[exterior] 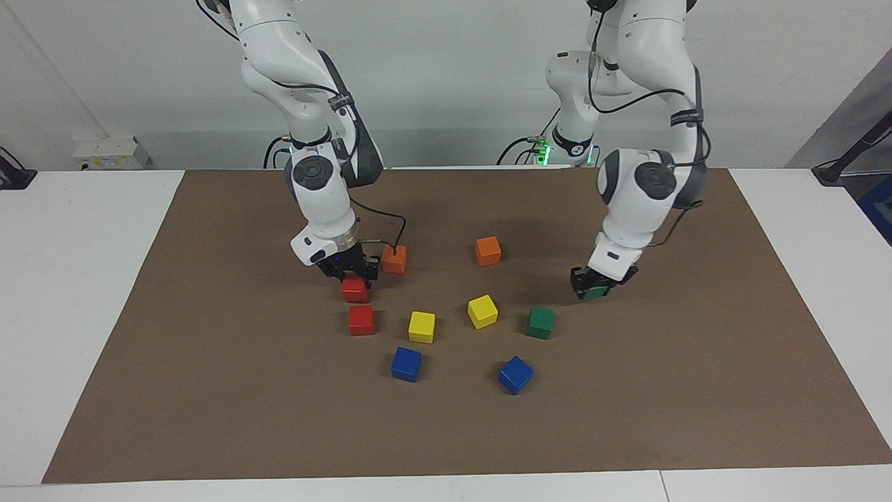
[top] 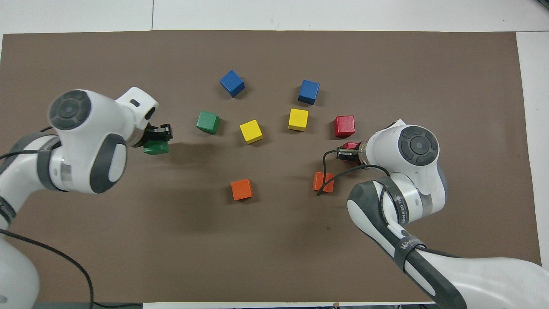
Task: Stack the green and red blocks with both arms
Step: 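Carry the green cube outward while the right gripper carries the red cube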
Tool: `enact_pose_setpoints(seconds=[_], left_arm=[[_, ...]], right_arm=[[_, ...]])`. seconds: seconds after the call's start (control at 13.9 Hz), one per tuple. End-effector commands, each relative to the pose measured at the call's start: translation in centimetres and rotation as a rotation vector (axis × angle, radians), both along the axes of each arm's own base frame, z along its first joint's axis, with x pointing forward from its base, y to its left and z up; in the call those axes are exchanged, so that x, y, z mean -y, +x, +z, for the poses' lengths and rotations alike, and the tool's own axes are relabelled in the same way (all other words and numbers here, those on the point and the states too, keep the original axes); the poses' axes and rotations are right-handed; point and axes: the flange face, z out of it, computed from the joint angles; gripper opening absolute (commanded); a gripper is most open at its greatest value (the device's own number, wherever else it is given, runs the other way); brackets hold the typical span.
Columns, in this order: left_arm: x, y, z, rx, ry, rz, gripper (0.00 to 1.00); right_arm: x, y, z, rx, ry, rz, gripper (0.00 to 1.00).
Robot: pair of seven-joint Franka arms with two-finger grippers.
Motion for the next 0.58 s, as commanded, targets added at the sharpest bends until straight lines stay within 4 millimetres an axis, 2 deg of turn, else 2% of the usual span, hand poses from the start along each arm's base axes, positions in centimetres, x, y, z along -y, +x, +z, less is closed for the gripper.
enact_pose_setpoints(seconds=[0.0,0.07,0.22,0.36,0.5], left_arm=[[-9.8,-0.5,0.2,-0.011,0.005,-0.065,0.00],[-13.8,-0.8,0.1,-0.007,0.008,-0.080,0.00],[-18.4,-1.5,-0.1,0.001,0.012,-0.084,0.00],[-19.8,-1.9,-1.4,0.015,0.017,-0.064,0.00],[-20.1,-2.3,-3.2,0.035,0.021,-0.057,0.00]], right_arm=[[5.0,3.9,6.0,-0.014,-0.018,0.082,0.00],[8.1,5.2,7.6,-0.010,-0.021,0.131,0.00],[14.5,6.2,8.1,0.018,-0.029,0.216,0.00],[18.2,5.8,7.7,0.015,-0.035,0.269,0.00],[19.9,4.7,6.0,0.018,-0.040,0.269,0.00]])
